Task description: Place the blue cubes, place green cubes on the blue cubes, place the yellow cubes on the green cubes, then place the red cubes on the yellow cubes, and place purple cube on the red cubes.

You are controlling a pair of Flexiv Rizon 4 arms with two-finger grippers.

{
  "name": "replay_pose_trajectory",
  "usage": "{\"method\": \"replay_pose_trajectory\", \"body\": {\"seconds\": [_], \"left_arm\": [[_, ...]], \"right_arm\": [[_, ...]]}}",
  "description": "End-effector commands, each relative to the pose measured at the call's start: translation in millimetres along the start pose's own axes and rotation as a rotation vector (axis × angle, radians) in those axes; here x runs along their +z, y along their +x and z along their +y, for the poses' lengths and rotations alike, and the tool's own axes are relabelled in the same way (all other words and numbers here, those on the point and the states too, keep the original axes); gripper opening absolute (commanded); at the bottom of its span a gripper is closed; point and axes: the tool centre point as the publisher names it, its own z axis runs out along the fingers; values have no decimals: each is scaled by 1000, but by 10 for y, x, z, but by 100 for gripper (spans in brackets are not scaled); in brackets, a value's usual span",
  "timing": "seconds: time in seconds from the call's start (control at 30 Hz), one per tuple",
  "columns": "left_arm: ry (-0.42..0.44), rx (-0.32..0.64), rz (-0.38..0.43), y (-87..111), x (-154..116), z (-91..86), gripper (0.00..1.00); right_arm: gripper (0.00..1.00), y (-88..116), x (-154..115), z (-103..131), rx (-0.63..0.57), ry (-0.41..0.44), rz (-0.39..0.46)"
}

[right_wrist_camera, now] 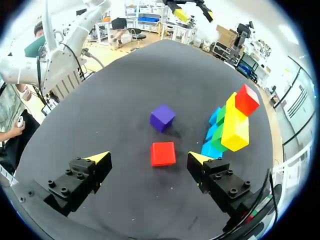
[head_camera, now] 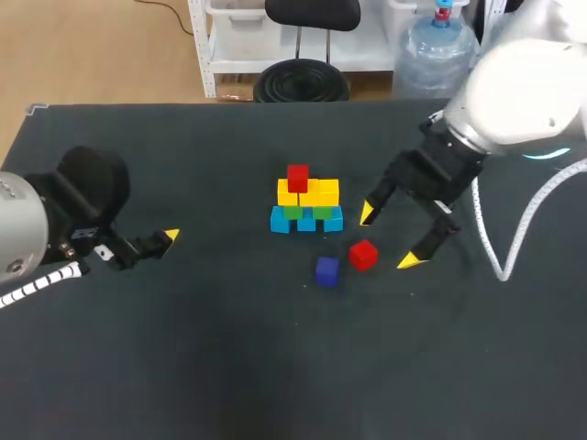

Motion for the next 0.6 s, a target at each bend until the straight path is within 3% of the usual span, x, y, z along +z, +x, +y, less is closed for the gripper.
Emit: {"method": "replay_pose_trajectory", "body": {"seconds": [0.03, 0.6], "left_arm": [[-13, -2, 0, -2, 17, -26, 100], [-13, -2, 0, -2, 17, -26, 100]], "right_arm": [[100, 37, 72, -130, 2, -27, -5], [100, 43, 261, -137, 5, -74, -4]]}}
